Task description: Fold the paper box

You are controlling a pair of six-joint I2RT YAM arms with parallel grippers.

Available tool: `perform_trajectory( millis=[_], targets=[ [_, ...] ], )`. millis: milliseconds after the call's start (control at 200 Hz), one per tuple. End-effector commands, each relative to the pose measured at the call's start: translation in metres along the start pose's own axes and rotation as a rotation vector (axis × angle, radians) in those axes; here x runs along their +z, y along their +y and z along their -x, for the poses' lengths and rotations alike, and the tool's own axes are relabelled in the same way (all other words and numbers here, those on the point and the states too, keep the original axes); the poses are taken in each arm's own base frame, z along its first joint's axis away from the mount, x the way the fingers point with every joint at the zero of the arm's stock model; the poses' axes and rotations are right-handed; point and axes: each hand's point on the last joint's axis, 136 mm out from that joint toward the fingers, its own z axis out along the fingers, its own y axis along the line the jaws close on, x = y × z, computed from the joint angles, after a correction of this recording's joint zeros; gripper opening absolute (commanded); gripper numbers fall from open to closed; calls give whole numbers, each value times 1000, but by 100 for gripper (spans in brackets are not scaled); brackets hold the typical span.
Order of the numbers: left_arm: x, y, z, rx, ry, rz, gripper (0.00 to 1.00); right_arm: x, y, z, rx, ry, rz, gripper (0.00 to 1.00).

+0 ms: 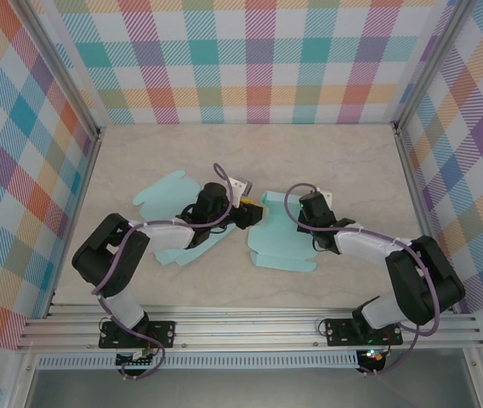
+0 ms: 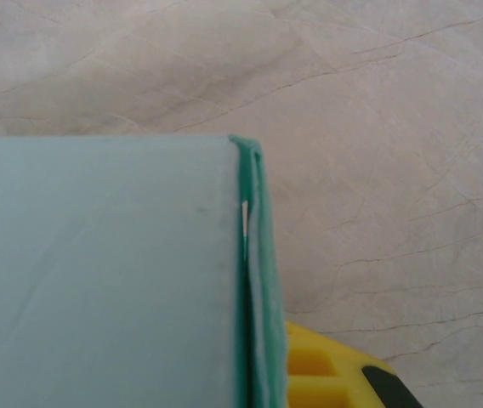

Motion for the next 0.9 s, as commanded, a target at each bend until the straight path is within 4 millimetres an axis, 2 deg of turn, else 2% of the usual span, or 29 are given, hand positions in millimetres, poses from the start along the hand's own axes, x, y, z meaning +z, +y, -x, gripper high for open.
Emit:
perform_trajectory(
  millis=[0, 70, 300, 510, 610, 700, 730, 895],
  targets=[
    [7, -13, -8, 106, 35, -66, 43, -1, 12, 16, 4, -43, 38, 0],
    [9, -12, -13, 129, 67, -64, 39, -2, 13, 16, 1, -45, 39, 0],
    [18, 0, -18, 128, 86, -8, 38, -4, 17, 14, -12, -37, 70, 0],
    [29, 12, -9, 179, 43, 109, 37, -6, 25, 8, -25, -26, 99, 0],
    [30, 15, -4, 215, 12, 172, 29, -7, 27, 6, -36, -25, 100, 0],
    [27, 16, 0, 238, -19, 221, 25, -8, 27, 4, -49, -28, 87, 0],
    [27, 16, 2, 245, -26, 235, 21, -8, 27, 4, -51, -29, 81, 0],
    [24, 19, 3, 285, -69, 333, 17, -9, 29, 0, -57, -34, 51, 0]
  ],
)
